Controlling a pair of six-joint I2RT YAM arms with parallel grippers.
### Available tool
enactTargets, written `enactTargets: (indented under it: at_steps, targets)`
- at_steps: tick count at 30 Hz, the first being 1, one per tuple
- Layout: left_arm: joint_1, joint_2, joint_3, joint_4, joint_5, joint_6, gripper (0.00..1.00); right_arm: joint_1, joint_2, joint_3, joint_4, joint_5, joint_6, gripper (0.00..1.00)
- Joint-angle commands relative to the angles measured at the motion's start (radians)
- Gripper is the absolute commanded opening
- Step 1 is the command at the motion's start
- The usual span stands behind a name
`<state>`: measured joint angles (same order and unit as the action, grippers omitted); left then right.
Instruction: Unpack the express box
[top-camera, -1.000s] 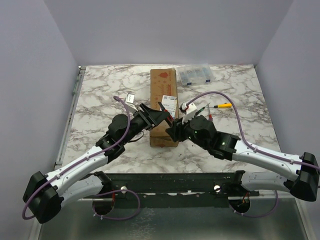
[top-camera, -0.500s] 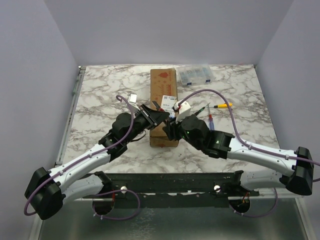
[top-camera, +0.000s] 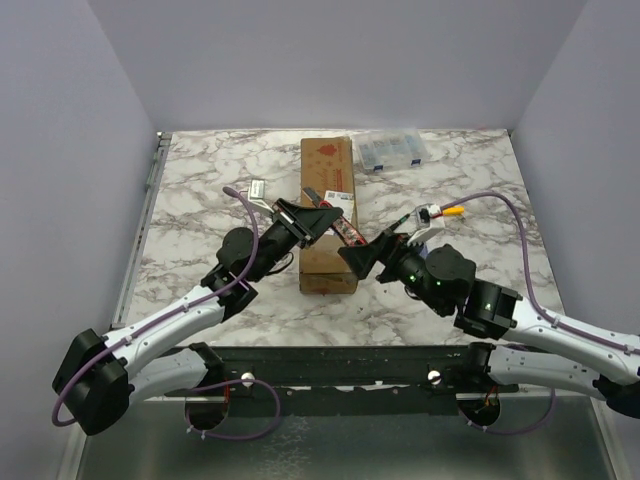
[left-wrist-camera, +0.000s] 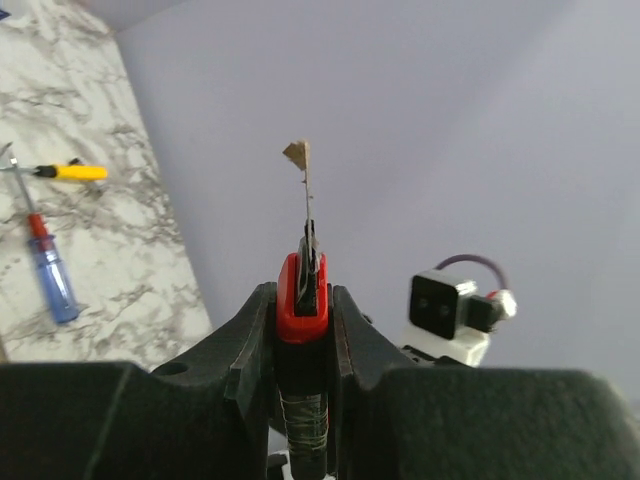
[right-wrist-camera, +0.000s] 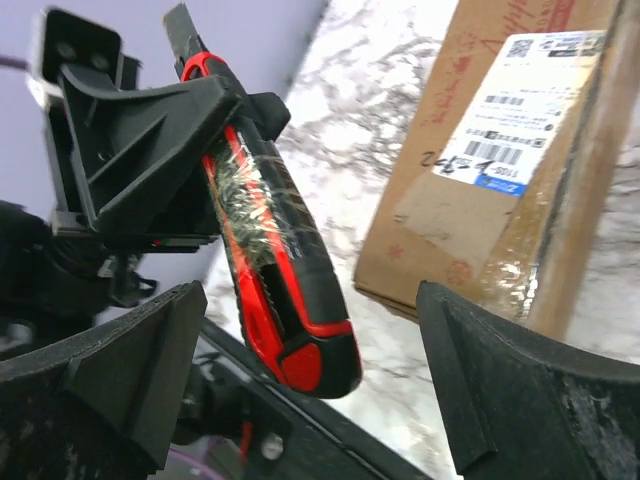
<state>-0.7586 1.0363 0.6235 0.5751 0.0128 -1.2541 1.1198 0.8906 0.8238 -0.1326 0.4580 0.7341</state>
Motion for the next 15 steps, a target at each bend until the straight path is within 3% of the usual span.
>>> enactTargets:
  at_steps: [1, 5, 9, 15]
  targets:
    - [0.007, -0.001, -0.045, 0.229, 0.009, -0.099, 0.0, 0.005, -0.047, -0.101, 0.249, 0.0, 0.171, 0.94]
    - [0.006, -0.022, -0.067, 0.266, -0.005, -0.116, 0.0, 0.005, -0.097, -0.148, 0.362, 0.014, 0.184, 0.56]
    - [0.006, -0.035, -0.065, 0.273, -0.029, -0.113, 0.0, 0.005, -0.125, -0.206, 0.48, 0.024, 0.177, 0.54]
    - [0.007, -0.032, -0.079, 0.302, -0.028, -0.136, 0.0, 0.005, -0.116, -0.204, 0.486, 0.009, 0.179, 0.53]
